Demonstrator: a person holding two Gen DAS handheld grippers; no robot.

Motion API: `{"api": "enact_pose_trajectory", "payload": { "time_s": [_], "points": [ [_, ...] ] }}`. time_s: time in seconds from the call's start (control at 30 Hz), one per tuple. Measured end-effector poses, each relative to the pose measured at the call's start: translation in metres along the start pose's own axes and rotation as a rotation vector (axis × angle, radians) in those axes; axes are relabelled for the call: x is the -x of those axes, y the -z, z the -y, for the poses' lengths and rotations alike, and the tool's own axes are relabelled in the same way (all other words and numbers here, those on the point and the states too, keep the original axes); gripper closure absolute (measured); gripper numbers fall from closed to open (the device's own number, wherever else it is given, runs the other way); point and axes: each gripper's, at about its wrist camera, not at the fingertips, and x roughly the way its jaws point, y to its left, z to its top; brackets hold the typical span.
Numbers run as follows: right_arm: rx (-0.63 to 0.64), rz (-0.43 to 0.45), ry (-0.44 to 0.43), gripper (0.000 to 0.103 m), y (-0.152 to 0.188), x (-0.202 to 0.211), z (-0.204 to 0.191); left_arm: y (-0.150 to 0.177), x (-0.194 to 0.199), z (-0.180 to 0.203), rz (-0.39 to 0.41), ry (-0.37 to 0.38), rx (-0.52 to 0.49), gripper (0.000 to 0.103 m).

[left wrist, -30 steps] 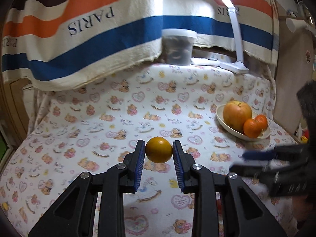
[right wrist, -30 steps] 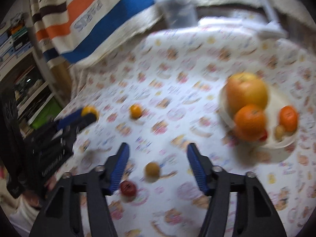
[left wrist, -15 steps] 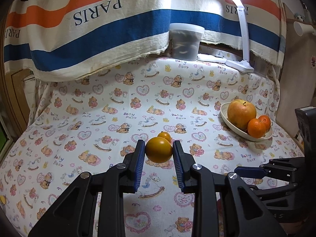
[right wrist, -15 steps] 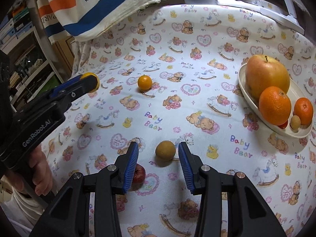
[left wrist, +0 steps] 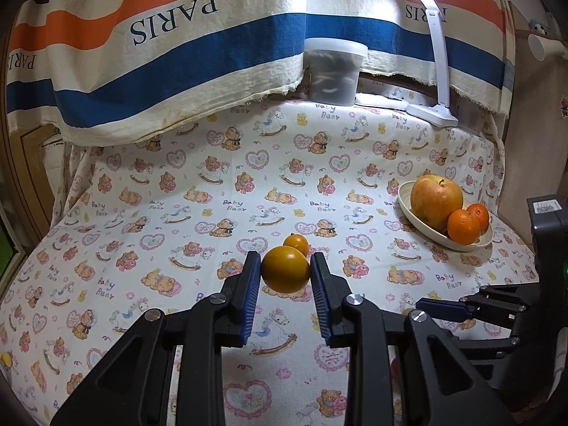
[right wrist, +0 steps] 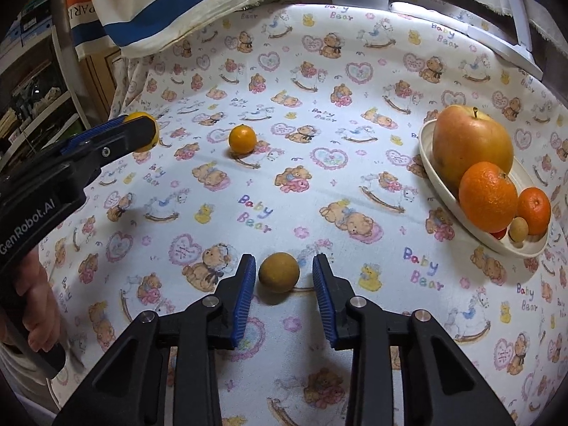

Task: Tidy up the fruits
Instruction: 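Lift the yellow fruit with the left gripper while the right gripper grasps the brown fruit, then carry the yellow fruit and brown fruit over the cream plate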

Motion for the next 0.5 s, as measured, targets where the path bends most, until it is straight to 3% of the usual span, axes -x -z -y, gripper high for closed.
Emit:
{"api": "enact_pose_trajectory", "payload": {
  "time_s": [0.5],
  "points": [
    [0.01,0.178,0.101,0.078,-0.003,0.028,0.0,-0.001,0.005,0.001,0.036,-0.003,-0.014,0.075]
  ]
}}
